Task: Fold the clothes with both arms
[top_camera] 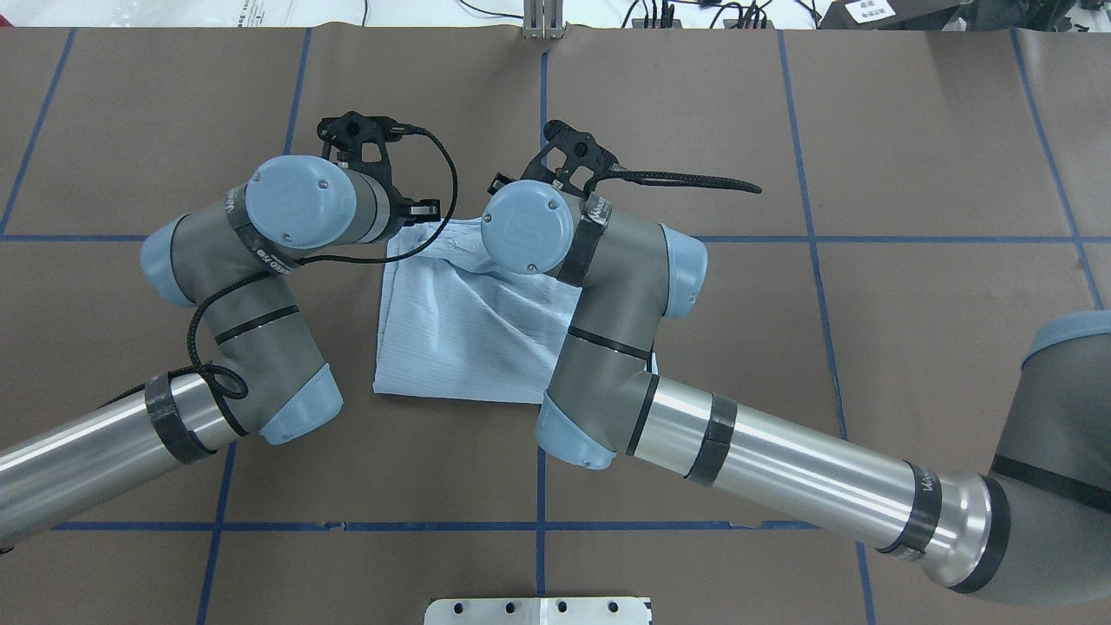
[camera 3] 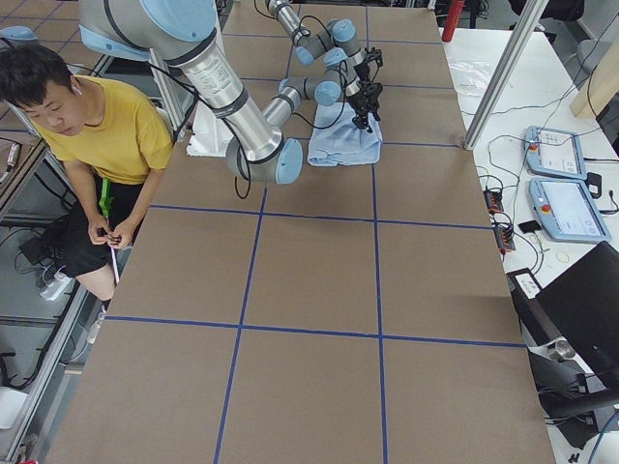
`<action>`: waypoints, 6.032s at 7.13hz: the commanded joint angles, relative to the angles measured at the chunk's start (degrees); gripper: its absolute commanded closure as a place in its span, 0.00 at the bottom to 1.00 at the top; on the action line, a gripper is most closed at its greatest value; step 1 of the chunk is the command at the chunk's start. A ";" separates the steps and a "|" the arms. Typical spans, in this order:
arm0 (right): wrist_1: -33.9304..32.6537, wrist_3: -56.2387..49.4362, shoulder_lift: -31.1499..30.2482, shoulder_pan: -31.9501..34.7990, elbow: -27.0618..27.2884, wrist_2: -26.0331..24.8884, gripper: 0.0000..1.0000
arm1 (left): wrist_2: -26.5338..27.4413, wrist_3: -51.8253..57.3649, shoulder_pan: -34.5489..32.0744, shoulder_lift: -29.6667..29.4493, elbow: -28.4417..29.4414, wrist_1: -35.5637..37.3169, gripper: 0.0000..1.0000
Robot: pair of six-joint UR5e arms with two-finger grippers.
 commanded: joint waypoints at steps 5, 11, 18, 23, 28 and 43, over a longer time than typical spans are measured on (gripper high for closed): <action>2.43 -13.09 -10.20 4.10 11.72 8.89 0.00 | -2.41 4.27 4.11 1.84 -0.42 0.14 0.00; 2.52 -13.00 -10.29 4.01 11.55 8.63 0.00 | -2.67 7.96 1.34 -0.68 5.71 -0.12 0.00; 2.35 -13.18 -10.91 3.75 11.63 8.80 0.00 | -5.02 11.39 -7.03 -8.17 18.25 -6.90 0.00; 0.16 -27.16 -24.21 13.20 24.86 22.64 0.00 | -11.17 26.55 -10.71 11.91 -16.08 7.57 0.00; -6.88 -89.32 -46.18 47.62 26.14 45.44 0.00 | -35.69 56.56 -36.78 37.60 -29.95 9.54 0.00; -15.85 -102.30 -66.98 63.07 33.96 52.22 0.00 | -42.66 66.84 -49.66 49.30 -17.12 13.98 0.00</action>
